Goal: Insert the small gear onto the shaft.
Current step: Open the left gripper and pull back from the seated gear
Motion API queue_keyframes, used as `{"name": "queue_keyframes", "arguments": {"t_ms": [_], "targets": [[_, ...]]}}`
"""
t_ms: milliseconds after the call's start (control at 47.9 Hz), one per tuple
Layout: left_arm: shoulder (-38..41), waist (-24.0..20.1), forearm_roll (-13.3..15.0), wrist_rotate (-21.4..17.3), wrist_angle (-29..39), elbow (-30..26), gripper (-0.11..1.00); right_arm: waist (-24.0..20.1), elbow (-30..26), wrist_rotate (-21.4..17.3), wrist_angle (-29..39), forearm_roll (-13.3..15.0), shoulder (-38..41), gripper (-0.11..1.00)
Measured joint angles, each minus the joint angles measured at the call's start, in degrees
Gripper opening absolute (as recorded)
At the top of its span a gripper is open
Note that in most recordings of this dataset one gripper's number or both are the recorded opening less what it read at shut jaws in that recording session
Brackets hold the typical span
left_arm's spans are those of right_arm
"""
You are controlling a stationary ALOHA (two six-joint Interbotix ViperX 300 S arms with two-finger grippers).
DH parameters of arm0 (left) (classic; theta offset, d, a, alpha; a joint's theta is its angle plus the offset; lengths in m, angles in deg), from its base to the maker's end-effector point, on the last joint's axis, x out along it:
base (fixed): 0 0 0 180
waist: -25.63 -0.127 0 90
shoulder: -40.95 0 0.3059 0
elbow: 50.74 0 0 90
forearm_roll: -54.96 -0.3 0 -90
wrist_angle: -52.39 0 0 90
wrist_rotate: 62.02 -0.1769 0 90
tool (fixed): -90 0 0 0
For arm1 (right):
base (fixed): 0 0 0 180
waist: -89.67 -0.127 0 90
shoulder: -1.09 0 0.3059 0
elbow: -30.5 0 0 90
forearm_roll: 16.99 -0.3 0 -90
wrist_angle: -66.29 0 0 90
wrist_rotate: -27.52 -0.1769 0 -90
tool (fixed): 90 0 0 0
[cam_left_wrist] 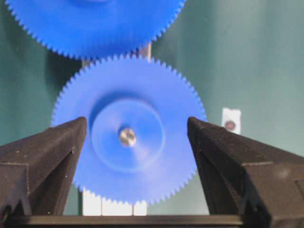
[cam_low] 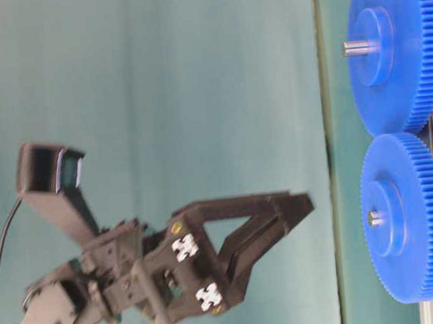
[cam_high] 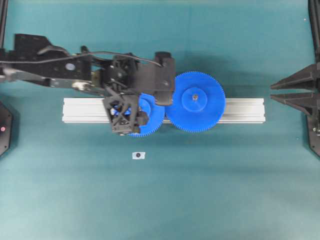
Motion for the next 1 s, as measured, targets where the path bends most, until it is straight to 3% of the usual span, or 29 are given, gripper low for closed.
{"name": "queue_keyframes", "arguments": {"t_ms": [668,1003], "targets": [[-12.92,0.0,0.0,-0.26,-2.11,4.39,0.83,0.0,0.0,0.0,0.0,0.0,0.0,0.38],[-19.25,0.0,0.0,1.85,-8.44,13.36,0.83,0.0,0.18,0.0,-0.88,0.0,-0.62,0.38]]}}
